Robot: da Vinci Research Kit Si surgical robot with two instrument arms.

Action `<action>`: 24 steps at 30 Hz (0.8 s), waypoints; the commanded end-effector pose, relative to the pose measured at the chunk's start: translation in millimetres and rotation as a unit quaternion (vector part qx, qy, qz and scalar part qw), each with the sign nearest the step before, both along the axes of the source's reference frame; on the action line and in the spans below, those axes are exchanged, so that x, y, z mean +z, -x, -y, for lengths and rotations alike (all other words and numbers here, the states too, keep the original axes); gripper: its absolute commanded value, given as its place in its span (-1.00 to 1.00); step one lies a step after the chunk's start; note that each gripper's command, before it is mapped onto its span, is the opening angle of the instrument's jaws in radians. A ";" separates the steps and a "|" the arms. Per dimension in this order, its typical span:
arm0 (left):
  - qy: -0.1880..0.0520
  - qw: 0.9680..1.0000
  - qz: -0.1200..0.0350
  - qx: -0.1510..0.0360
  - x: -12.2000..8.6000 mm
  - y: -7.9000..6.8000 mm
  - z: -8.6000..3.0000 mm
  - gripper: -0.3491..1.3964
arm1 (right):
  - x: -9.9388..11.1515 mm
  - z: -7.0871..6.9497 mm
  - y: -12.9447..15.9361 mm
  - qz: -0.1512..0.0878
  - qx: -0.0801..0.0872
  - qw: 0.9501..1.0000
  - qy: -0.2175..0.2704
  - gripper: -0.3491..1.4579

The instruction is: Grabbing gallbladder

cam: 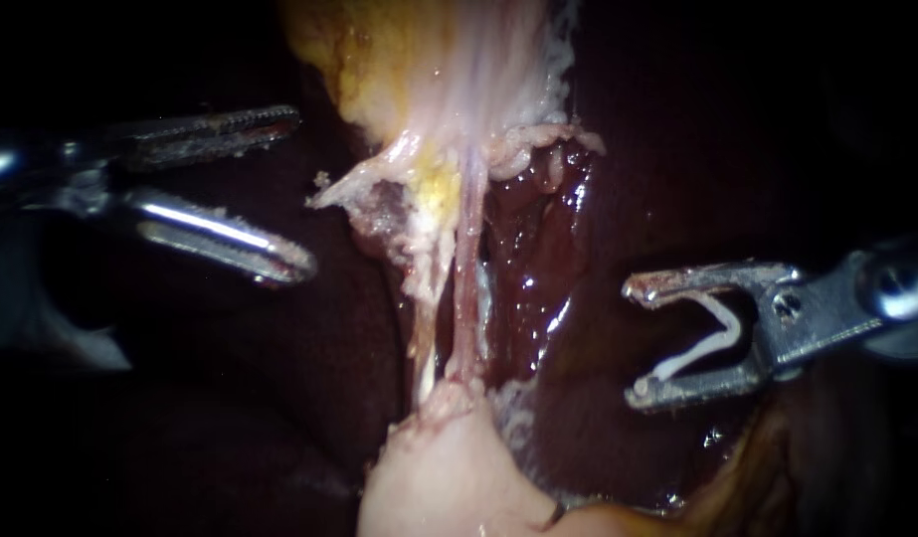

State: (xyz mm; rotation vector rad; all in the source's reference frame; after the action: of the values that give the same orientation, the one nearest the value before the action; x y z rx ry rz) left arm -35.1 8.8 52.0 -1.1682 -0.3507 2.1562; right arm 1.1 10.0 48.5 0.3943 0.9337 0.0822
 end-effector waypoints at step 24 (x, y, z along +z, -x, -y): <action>0.001 1.000 0.006 -0.001 2.4 3.4 -0.5 -0.46 | 0.0 0.0 -0.1 0.000 0.000 1.000 0.000 -0.11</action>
State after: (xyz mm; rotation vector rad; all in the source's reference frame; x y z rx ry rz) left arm -38.4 9.3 54.4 -1.1800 -0.3526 2.1490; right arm 1.3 10.0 48.4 0.3941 0.9339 0.0821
